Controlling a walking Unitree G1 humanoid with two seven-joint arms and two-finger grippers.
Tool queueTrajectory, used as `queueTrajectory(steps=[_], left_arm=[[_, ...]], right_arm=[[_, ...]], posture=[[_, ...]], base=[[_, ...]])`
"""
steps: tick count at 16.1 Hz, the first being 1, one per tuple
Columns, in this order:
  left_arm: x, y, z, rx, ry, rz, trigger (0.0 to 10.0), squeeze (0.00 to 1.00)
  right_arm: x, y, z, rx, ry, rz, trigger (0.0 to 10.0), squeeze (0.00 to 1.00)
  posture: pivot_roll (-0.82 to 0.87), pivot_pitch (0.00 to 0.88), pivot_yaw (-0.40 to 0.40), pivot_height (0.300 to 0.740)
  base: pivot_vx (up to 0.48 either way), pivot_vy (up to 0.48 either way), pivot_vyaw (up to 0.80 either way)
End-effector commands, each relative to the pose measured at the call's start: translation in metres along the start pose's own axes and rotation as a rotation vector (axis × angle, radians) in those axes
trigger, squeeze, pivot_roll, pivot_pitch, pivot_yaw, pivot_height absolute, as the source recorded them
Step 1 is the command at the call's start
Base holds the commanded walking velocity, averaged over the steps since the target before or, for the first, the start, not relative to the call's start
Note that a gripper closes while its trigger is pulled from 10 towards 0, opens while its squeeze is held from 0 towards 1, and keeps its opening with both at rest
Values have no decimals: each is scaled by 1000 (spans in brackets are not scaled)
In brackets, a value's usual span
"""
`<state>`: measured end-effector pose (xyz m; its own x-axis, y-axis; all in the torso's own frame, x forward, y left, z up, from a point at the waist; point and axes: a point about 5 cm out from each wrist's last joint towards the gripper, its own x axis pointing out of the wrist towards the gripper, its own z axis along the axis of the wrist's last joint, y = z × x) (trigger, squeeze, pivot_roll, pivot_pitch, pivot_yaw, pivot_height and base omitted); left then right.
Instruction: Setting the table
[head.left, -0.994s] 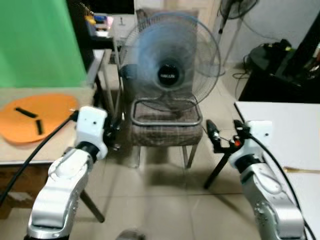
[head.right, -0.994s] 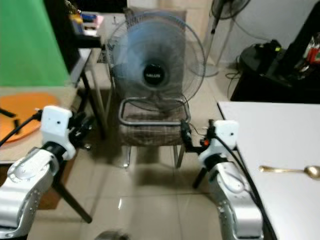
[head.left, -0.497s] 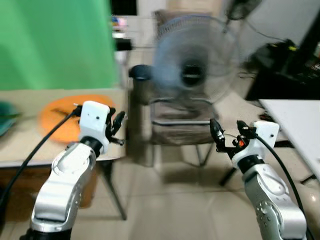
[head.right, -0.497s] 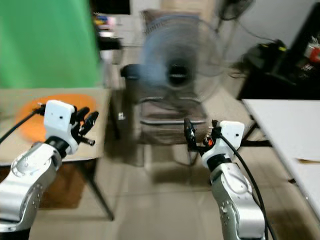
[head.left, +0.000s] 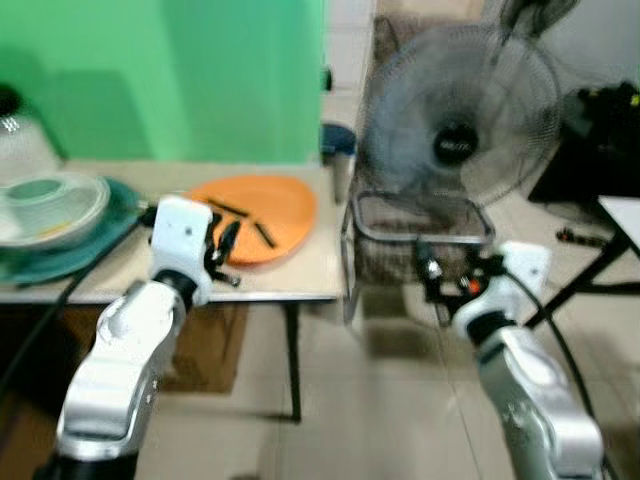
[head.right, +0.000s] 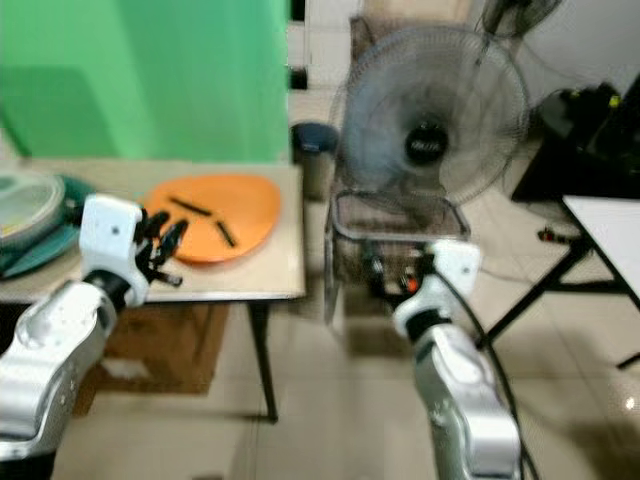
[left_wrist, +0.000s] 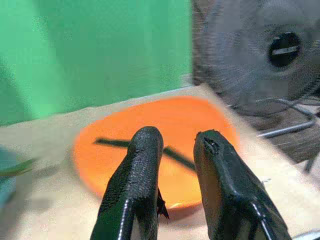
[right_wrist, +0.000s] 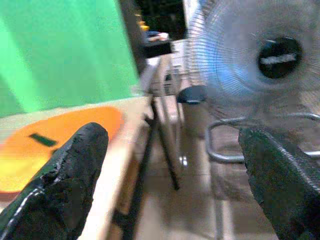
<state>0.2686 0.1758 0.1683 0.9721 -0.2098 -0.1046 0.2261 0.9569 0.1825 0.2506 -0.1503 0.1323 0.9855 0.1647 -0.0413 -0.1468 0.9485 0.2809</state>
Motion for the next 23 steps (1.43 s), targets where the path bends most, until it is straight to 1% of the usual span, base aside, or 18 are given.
queueTrajectory(steps=[1,3,4,5,6,10,13,16,19,20,21,23], left_arm=[[1,-3,1,-2,-2,-5,10000,0],[2,-2,2,-5,-6,-6,10000,0],[4,0,3,-1,-11,-11,10000,0],[4,0,4,1,-15,-18,10000,0],[5,-1,5,0,-17,-24,10000,0],[9,-6,5,2,-20,-50,10000,0],[13,-6,6,1,-25,-55,10000,0],[14,-5,7,4,-29,-52,10000,0],[13,-4,7,12,-34,-50,10000,0],[12,-5,8,19,-37,-62,10000,0],[11,-6,9,27,-41,-77,10000,0],[8,-10,8,43,-44,-108,10000,0]], right_arm=[[-1,-4,4,-3,-8,-15,10000,0],[-1,-3,3,-7,1,-5,10000,0],[0,-3,1,-39,11,-1,10000,0],[0,-7,1,-60,12,-26,10000,0],[1,-10,2,-61,4,-50,10000,0],[-1,-10,3,-42,-4,-56,10000,0],[-1,-11,4,-88,-2,-63,10000,0],[3,-13,6,-112,-2,-67,10000,0],[7,-8,4,-118,9,-10,10000,0],[8,-8,4,-109,15,3,10000,0],[8,-9,4,-87,18,8,10000,0],[10,-11,4,-98,27,41,10000,0]], posture=[[38,0,-22,740],[46,0,-17,740],[45,0,-11,740],[38,0,-6,740],[33,0,-2,740],[19,0,8,740],[16,0,12,740],[22,0,7,740],[35,0,-7,740],[39,0,-10,740],[43,0,-15,740],[48,0,-18,740]], base=[[0,0,0],[0,0,0],[0,0,0],[251,0,0],[277,0,0],[292,0,0],[314,0,0],[319,0,706],[316,0,800],[307,0,506],[300,0,0],[285,0,0]])
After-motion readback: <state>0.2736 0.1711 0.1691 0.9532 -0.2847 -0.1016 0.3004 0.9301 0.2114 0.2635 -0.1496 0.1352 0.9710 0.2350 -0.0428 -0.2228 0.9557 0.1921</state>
